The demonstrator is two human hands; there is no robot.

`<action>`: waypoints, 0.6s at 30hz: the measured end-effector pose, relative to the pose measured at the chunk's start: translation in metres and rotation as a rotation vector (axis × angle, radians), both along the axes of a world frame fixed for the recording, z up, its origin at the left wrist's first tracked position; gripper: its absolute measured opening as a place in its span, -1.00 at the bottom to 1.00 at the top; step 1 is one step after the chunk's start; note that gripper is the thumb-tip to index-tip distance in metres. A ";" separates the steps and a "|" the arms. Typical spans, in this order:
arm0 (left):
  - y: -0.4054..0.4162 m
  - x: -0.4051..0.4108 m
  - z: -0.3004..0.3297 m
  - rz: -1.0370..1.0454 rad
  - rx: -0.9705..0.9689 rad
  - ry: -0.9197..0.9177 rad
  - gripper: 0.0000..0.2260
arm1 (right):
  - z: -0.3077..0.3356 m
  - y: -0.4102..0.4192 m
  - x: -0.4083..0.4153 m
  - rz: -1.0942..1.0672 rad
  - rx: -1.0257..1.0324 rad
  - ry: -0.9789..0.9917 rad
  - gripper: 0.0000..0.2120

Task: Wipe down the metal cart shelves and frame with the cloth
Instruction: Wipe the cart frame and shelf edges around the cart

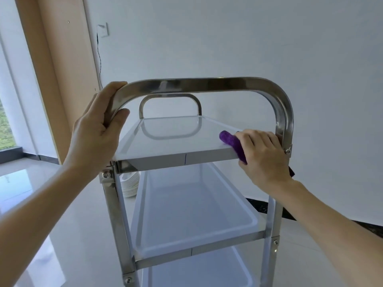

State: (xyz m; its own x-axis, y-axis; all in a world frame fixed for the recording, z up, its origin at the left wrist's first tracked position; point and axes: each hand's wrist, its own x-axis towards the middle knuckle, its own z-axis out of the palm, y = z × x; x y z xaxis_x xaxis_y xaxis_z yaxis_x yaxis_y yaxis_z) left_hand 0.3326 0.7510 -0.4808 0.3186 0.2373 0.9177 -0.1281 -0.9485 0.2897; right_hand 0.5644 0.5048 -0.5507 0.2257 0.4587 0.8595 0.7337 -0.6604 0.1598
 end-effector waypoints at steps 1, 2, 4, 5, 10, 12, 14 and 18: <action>-0.001 -0.001 -0.001 -0.016 -0.046 0.017 -0.58 | 0.000 0.000 0.000 0.015 0.003 0.021 -0.46; -0.003 -0.003 -0.002 -0.035 -0.097 0.032 -0.56 | -0.001 0.000 -0.001 0.034 0.007 0.044 -0.46; -0.009 -0.009 -0.012 -0.061 -0.176 0.048 -0.51 | -0.002 -0.001 -0.001 0.067 0.019 0.082 -0.45; -0.013 -0.014 -0.021 -0.077 -0.213 0.051 -0.47 | -0.003 -0.002 -0.001 0.080 0.022 0.095 -0.46; -0.036 -0.033 -0.083 -0.200 -0.408 0.063 -0.36 | -0.010 -0.002 -0.003 0.128 0.067 0.123 -0.45; -0.037 -0.038 -0.100 -0.220 -0.436 0.076 -0.42 | -0.012 0.000 -0.005 0.120 0.082 0.127 -0.44; -0.033 -0.043 -0.105 -0.220 -0.441 0.084 -0.48 | -0.014 0.003 -0.009 0.116 0.105 0.126 -0.43; -0.028 -0.045 -0.106 -0.277 -0.464 0.061 -0.51 | -0.027 0.021 -0.033 0.271 0.209 0.174 -0.46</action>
